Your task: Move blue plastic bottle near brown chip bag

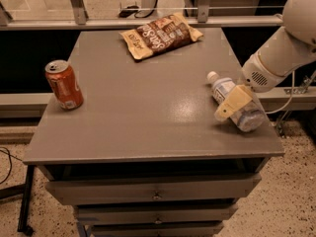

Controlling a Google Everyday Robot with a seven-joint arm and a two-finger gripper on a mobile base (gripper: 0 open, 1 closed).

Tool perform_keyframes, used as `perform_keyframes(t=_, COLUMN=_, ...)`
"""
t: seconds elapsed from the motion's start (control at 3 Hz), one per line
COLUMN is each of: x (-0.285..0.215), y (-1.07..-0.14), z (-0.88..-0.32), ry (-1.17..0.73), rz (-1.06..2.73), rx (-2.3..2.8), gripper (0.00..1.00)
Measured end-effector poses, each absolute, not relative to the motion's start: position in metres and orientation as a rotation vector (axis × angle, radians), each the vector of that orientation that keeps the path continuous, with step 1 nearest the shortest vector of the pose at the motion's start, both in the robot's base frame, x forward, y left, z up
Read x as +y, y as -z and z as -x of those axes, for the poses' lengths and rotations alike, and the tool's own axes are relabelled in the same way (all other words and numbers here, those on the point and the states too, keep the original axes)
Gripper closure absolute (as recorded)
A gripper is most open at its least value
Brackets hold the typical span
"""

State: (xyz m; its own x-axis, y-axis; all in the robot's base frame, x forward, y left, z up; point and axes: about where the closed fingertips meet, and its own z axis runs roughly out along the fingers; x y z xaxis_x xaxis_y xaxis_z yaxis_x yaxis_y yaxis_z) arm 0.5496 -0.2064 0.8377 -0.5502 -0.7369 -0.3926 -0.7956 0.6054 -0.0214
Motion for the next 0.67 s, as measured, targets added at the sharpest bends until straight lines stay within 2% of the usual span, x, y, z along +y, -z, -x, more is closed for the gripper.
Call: perform_keyframes(t=0.67, x=-0.1905, y=-0.8229, z=-0.5617, ry=-0.267, rz=1.209, rx=2.465, gripper=0.64)
